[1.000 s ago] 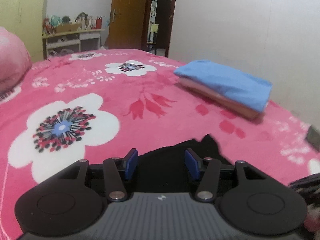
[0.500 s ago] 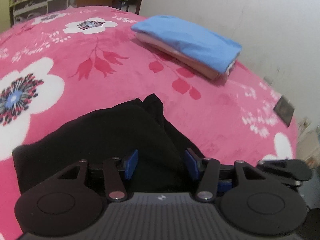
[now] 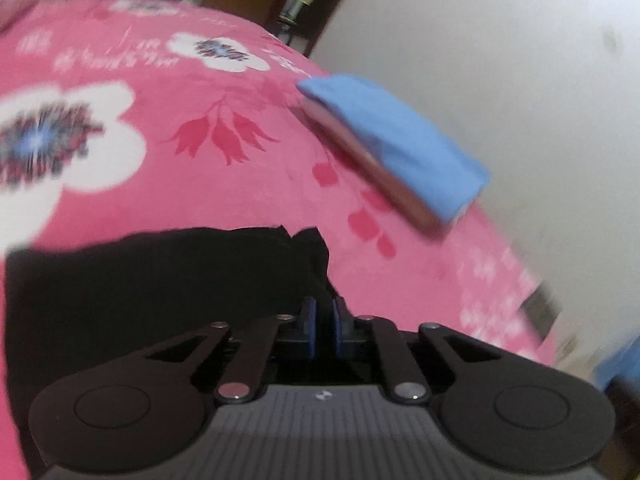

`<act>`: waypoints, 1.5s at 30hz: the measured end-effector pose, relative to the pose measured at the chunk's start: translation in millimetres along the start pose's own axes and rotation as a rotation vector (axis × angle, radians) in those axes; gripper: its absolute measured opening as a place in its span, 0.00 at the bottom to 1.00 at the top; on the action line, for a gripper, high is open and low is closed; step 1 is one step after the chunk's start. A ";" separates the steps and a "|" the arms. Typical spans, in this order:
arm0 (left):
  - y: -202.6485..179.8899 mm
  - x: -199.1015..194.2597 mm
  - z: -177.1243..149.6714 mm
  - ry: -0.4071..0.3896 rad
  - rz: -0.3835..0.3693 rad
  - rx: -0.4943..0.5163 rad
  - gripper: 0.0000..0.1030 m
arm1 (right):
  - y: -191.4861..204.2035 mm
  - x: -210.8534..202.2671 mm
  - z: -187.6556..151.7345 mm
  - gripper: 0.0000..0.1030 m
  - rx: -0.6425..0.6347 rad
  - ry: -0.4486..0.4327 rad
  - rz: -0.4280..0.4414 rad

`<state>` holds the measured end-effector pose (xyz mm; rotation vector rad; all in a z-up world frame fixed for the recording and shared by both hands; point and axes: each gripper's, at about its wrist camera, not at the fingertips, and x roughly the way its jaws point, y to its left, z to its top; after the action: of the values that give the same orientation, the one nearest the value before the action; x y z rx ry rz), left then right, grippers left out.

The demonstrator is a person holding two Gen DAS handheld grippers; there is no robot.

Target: Fold clothes

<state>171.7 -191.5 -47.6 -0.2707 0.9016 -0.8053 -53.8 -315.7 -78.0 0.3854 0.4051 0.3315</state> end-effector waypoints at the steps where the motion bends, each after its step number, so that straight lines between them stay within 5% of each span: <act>1: 7.2 -1.8 -0.9 -0.019 -0.039 -0.042 0.06 | -3.0 2.4 0.8 0.44 0.025 0.002 0.008; 5: 21.1 0.8 -5.5 -0.060 -0.135 -0.134 0.06 | -12.8 19.5 1.1 0.42 0.115 0.058 -0.002; 8: 26.5 9.1 -8.8 -0.055 -0.154 -0.166 0.06 | -8.8 24.7 -3.6 0.08 0.117 0.084 0.004; 11: 31.3 8.3 -8.8 -0.072 -0.176 -0.195 0.10 | -1.6 17.5 -9.4 0.02 0.103 0.059 -0.005; 14: 33.2 -0.6 -3.6 -0.118 -0.164 -0.190 0.13 | 4.7 10.7 -12.5 0.02 0.084 0.028 -0.048; 20: 24.4 -12.6 2.1 -0.134 -0.021 -0.052 0.17 | 11.3 5.5 -16.9 0.05 0.056 0.047 -0.160; 23: 17.2 -21.2 -1.3 -0.133 -0.019 0.013 0.27 | -6.7 -5.2 -8.1 0.12 0.160 0.017 -0.104; 25: 10.4 -22.0 -6.0 -0.121 0.017 0.084 0.27 | -21.6 -14.3 1.2 0.24 0.244 -0.031 -0.042; 27: 6.5 -18.9 -13.4 -0.110 0.061 0.145 0.27 | -39.3 -16.8 13.0 0.25 0.324 -0.059 0.017; 31: 11.2 -9.0 -26.8 -0.104 0.105 0.177 0.27 | -56.1 18.2 33.2 0.26 0.295 0.032 0.028; 36: 25.6 -6.1 -31.3 -0.121 0.070 0.132 0.26 | -70.7 65.5 45.6 0.26 0.271 0.164 0.075; 45: 35.0 -4.1 -32.0 -0.129 0.033 0.092 0.26 | -77.5 90.6 44.8 0.22 0.309 0.240 0.161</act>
<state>163.0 -161.1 -83.1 -0.2243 0.7442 -0.7873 62.6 -361.9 -101.4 0.6860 0.6661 0.4768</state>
